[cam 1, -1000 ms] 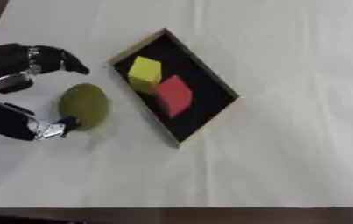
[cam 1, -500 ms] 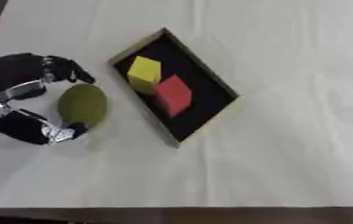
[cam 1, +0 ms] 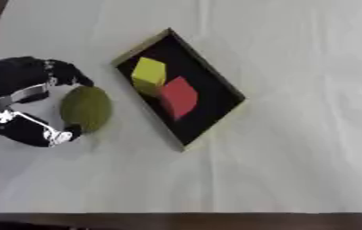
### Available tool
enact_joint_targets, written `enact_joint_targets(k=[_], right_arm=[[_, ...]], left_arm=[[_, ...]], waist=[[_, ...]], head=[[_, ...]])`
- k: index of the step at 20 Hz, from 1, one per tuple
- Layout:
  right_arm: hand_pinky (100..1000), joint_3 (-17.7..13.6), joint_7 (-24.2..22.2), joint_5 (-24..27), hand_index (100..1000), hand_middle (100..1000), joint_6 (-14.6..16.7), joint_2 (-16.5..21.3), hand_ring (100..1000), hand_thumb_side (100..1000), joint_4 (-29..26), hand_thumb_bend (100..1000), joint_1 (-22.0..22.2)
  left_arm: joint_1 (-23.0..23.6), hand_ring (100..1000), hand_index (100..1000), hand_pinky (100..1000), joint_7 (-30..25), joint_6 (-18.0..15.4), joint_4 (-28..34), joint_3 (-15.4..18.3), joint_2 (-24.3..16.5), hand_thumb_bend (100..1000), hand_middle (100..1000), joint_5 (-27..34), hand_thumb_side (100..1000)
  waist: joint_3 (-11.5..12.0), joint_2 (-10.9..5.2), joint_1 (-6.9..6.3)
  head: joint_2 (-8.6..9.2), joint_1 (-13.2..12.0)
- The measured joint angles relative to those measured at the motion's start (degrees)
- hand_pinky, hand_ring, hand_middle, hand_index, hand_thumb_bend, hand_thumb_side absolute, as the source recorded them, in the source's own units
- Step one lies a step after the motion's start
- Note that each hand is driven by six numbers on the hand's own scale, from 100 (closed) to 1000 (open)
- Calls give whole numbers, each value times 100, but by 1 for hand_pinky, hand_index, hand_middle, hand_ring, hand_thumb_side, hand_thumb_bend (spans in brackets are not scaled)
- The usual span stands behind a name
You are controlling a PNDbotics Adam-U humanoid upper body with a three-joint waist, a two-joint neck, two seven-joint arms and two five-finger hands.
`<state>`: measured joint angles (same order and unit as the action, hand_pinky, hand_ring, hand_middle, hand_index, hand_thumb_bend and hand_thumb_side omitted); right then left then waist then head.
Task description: Pick up objects on the table and place them in the box.
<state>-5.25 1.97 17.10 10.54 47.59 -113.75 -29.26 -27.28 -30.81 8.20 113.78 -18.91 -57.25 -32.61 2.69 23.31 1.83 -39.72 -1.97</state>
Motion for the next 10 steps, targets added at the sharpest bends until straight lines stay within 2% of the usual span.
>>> enact_joint_targets(k=[5, 10], right_arm=[[978, 0, -59, 10, 748, 655, -18, -11, 821, 531, 0, 100, 0], [978, 1, -117, 17, 748, 654, -28, -50, 820, 531, 0, 100, 0]], left_arm=[[-121, 807, 905, 813, -72, 13, -7, -9, 101, 350, 799, -305, 287], [-293, 804, 896, 806, -264, -97, -237, -158, 246, 374, 791, -730, 259]], waist=[[-8, 2, 1], [-22, 2, 2]], head=[[1, -5], [2, -32]])
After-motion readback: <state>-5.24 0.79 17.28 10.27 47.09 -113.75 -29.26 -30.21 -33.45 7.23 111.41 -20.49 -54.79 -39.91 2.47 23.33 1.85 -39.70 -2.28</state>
